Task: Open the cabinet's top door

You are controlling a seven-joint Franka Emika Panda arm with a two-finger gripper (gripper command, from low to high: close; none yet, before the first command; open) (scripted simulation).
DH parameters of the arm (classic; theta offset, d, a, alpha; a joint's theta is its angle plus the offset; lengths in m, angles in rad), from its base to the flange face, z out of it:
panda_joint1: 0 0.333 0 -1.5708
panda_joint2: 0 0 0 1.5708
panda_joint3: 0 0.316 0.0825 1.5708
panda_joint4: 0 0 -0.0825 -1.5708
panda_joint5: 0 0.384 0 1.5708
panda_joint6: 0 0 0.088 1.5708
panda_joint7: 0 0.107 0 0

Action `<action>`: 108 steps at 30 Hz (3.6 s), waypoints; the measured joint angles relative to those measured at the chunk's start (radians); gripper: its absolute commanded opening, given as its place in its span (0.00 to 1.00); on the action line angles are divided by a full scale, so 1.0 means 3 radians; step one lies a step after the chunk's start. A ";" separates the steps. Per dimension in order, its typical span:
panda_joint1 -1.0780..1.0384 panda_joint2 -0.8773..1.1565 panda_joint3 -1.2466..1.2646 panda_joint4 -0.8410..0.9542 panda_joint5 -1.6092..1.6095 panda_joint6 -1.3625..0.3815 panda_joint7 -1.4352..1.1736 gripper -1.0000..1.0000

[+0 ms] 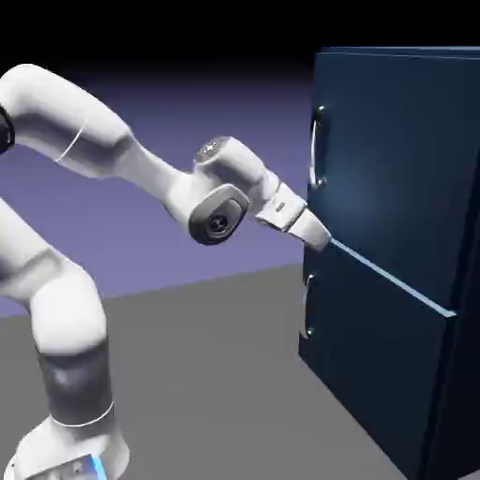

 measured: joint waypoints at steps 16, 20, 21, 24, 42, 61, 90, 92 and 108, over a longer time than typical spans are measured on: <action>-0.1007 -0.0871 0.1023 0.0219 0.2320 -0.0397 -0.1210 0.50; -0.1259 -0.1089 0.1279 0.0274 0.2900 -0.0496 -0.1513 0.50; -0.1322 -0.1143 0.1343 0.0288 0.3045 -0.0521 -0.1588 0.50; -0.1510 -0.1307 0.1535 0.0329 0.3480 -0.0595 -0.1815 0.50; -0.2643 -0.2287 0.2686 0.0576 0.6090 -0.1041 -0.3176 0.50; -0.3397 -0.2638 0.3149 0.0732 0.7478 -0.1711 -0.4056 0.00; -0.2640 -0.2477 -0.0315 -0.0509 0.4713 -0.4497 -0.4964 0.00; -0.2640 -0.2329 -0.0557 -0.0441 0.4479 -0.4677 -0.5047 0.00; -0.1846 -0.0532 -0.2411 0.0953 0.2862 -0.6316 -0.5848 0.00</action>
